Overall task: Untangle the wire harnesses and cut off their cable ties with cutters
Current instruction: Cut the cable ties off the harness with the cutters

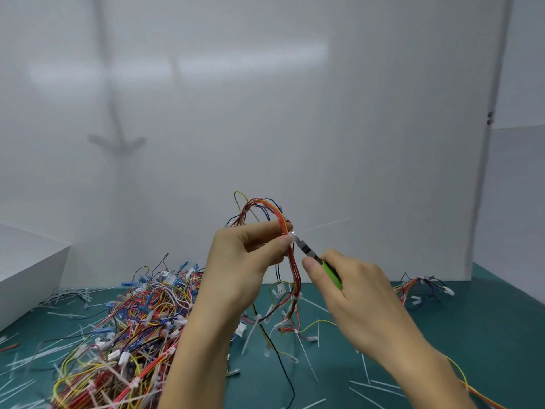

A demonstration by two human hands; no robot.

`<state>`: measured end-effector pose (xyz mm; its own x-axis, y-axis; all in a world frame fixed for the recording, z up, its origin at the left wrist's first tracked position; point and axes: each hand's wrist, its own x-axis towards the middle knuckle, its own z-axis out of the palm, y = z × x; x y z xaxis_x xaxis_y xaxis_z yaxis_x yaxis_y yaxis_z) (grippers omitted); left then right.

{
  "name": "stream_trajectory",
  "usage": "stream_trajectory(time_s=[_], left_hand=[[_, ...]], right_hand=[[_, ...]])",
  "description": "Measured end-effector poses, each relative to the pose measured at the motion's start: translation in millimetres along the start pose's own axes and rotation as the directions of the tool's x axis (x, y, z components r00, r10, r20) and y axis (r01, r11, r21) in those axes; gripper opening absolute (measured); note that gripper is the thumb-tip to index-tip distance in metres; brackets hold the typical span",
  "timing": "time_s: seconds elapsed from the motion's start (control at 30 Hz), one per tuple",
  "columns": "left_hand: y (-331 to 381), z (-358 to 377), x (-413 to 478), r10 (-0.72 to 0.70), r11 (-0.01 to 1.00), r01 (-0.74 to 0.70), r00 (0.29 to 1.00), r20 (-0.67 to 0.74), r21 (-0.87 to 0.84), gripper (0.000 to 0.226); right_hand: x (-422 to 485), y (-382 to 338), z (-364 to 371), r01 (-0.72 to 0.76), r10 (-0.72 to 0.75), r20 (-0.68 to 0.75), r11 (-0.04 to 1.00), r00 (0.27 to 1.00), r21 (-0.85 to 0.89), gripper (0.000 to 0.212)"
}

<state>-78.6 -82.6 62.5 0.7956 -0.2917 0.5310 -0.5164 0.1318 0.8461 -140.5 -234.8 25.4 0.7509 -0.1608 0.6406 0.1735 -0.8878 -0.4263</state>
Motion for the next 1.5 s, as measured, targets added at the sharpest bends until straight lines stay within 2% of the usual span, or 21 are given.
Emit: stream_trajectory(time_s=[0.27,0.43,0.77,0.97,1.13,1.3,1.37,1.5], left_hand=[[-3.0,0.4,1.9,0.018,1.0,-0.017,0.998,-0.062,0.015,0.017],[-3.9,1.1,3.3,0.044,0.998,-0.042,0.998,-0.039,0.039,0.012],[-2.6,-1.1,2.6,0.077,0.992,-0.077,0.997,0.001,0.096,0.023],[-3.7,-0.4,4.5,0.085,0.993,-0.084,0.996,-0.011,0.077,0.024],[-3.4,-0.6,4.1,0.095,0.995,-0.094,0.995,-0.005,0.043,0.025],[-1.4,-0.9,2.8,0.088,0.996,-0.089,0.996,0.014,0.031,0.026],[-0.5,-1.5,2.5,0.091,0.995,-0.092,0.996,0.018,0.041,0.026],[0.7,-2.5,1.9,0.094,0.993,-0.094,0.996,0.004,0.077,0.026]], right_hand=[[-0.9,-0.6,-4.7,-0.011,0.011,0.035,1.0,0.999,-0.009,0.055],[-0.8,-2.4,-5.1,-0.025,0.024,0.034,1.0,0.999,0.006,0.056],[-1.1,-4.9,-7.0,-0.076,0.071,0.062,0.994,0.996,0.082,0.063],[1.2,-7.4,-8.2,-0.11,0.089,0.101,0.969,0.991,0.22,0.079],[1.8,-10.0,-8.3,-0.195,0.115,0.212,0.893,0.97,0.406,0.062],[1.8,-8.1,-11.5,-0.284,0.128,0.32,0.814,0.939,0.506,0.059],[1.8,-9.5,-13.8,-0.273,0.124,0.318,0.831,0.94,0.485,0.06],[1.4,-10.8,-15.2,-0.16,0.111,0.187,0.949,0.976,0.272,0.066]])
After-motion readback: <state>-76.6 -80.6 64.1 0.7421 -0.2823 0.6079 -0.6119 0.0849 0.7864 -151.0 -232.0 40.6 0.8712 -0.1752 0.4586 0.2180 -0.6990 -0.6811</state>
